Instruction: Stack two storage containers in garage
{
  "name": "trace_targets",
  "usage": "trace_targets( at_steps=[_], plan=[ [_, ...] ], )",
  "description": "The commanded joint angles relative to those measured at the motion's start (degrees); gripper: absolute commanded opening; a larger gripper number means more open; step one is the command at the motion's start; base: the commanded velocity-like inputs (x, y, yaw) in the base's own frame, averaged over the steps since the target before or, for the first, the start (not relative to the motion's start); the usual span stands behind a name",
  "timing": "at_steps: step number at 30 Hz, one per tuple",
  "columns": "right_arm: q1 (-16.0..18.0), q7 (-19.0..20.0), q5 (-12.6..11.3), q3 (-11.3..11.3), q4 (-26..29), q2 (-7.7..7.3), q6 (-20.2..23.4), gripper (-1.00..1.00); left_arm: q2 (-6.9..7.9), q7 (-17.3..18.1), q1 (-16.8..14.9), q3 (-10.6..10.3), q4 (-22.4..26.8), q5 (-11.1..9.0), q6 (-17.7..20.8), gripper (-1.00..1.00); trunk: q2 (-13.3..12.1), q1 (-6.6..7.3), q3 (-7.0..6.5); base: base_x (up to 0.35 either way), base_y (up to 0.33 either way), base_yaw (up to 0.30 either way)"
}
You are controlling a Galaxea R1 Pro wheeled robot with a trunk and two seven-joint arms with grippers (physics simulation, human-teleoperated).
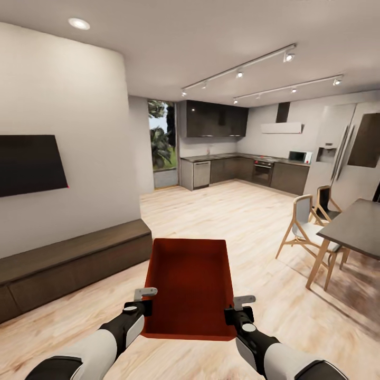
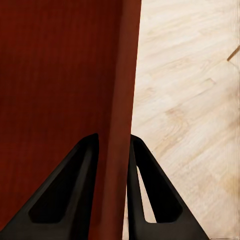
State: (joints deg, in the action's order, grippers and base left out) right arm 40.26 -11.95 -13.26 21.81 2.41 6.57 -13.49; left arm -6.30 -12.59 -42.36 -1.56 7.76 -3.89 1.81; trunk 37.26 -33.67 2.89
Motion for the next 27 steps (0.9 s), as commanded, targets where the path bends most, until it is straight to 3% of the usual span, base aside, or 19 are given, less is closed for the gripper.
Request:
trace_targets(
  at_steps=[1,27],
  plan=[
    [0.09,-0.04,-0.63,-4.06,-0.04,0.02,-0.22,-1.0,0.5,-0.51,0.0,0.7,0.25,0.63,0.21,-1.0,0.1,-0.02,0.1,0.0,0.0,-0.242],
    [0.09,-0.02,-0.63,-4.06,-0.04,0.02,-0.22,-1.0,0.5,-0.49,0.0,0.5,0.31,0.73,-0.05,-1.0,0.1,-0.02,0.1,0.0,0.0,-0.242]
  ],
)
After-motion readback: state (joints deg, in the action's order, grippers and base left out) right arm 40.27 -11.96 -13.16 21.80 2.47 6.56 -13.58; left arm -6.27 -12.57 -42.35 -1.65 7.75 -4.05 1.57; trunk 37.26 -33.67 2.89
